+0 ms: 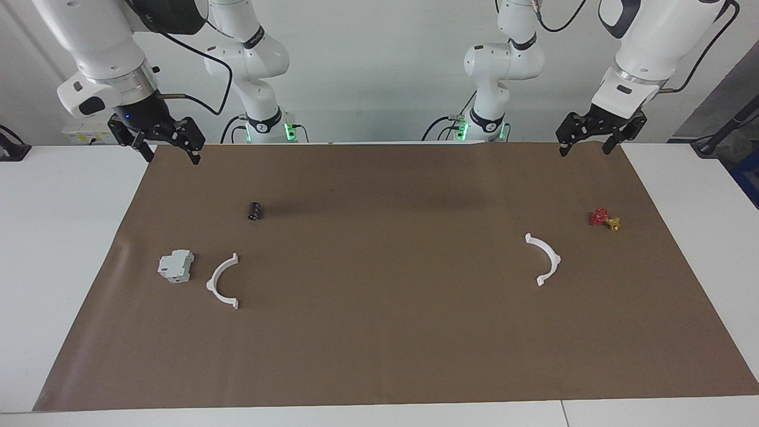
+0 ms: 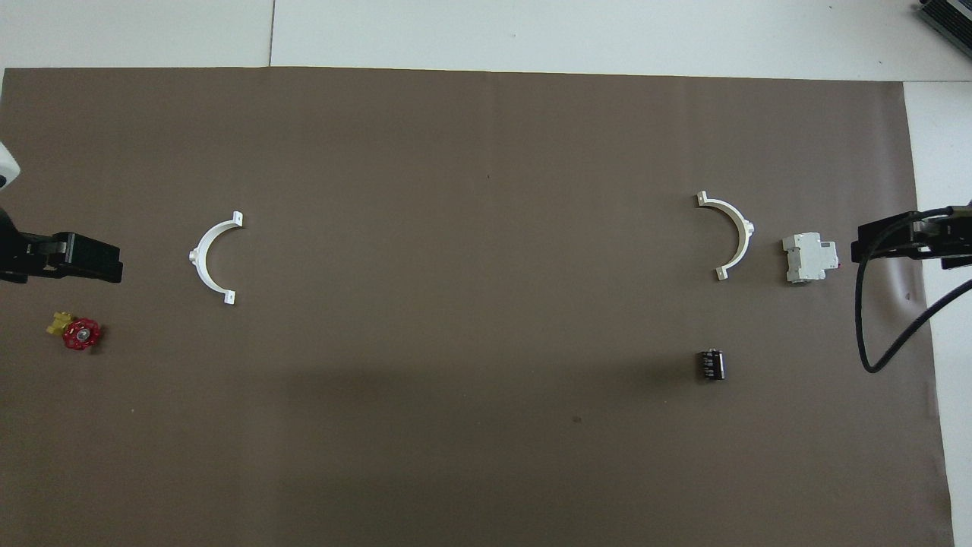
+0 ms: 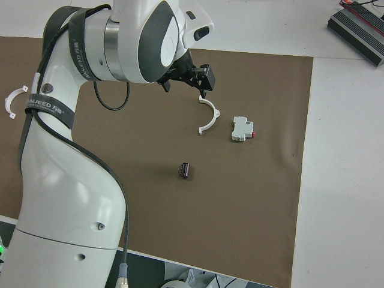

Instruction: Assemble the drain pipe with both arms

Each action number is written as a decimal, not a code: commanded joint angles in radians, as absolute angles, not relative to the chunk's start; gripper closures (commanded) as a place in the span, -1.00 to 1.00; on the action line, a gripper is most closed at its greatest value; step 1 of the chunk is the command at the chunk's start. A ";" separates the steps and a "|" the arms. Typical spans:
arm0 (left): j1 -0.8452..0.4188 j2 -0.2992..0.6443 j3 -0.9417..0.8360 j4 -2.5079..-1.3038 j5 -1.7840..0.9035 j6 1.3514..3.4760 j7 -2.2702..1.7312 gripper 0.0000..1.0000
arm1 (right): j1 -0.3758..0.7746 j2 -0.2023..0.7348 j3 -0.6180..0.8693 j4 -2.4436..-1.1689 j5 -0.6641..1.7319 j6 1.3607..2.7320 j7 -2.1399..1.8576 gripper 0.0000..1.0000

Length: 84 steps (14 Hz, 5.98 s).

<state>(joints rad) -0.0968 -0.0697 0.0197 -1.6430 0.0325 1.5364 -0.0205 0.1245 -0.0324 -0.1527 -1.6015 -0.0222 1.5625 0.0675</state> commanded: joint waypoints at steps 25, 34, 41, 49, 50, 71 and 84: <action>-0.094 -0.092 0.021 -1.661 0.023 1.536 -0.029 -1.00 | 0.063 0.400 -0.146 -1.950 0.259 2.503 -0.629 -0.93; -0.094 -0.092 0.020 -1.661 0.023 1.536 -0.029 -1.00 | 0.029 0.411 -0.147 -1.948 0.259 2.457 -0.716 -0.60; -0.094 -0.092 0.020 -1.661 0.023 1.536 -0.029 -1.00 | 0.046 0.414 -0.146 -1.936 0.261 2.470 -0.696 0.70; -0.094 -0.092 0.021 -1.661 0.023 1.536 -0.029 -1.00 | 0.093 0.400 -0.149 -1.810 0.241 2.297 -0.593 1.00; -0.094 -0.092 0.020 -1.661 0.023 1.536 -0.029 -1.00 | 0.119 0.400 -0.150 -1.774 0.239 2.246 -0.522 1.00; -0.094 -0.092 0.020 -1.661 0.023 1.536 -0.029 -1.00 | 0.687 0.477 -0.144 -1.746 0.071 2.358 0.514 1.00; -0.094 -0.092 0.021 -1.661 0.023 1.536 -0.029 -1.00 | 0.707 0.460 -0.144 -1.832 0.064 2.411 0.502 1.00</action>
<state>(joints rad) -0.0968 -0.0697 0.0197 -1.6430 0.0325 1.5364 -0.0207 0.7000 0.4793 -0.1439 -1.8013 0.0868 2.3813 0.5243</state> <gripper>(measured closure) 0.000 0.793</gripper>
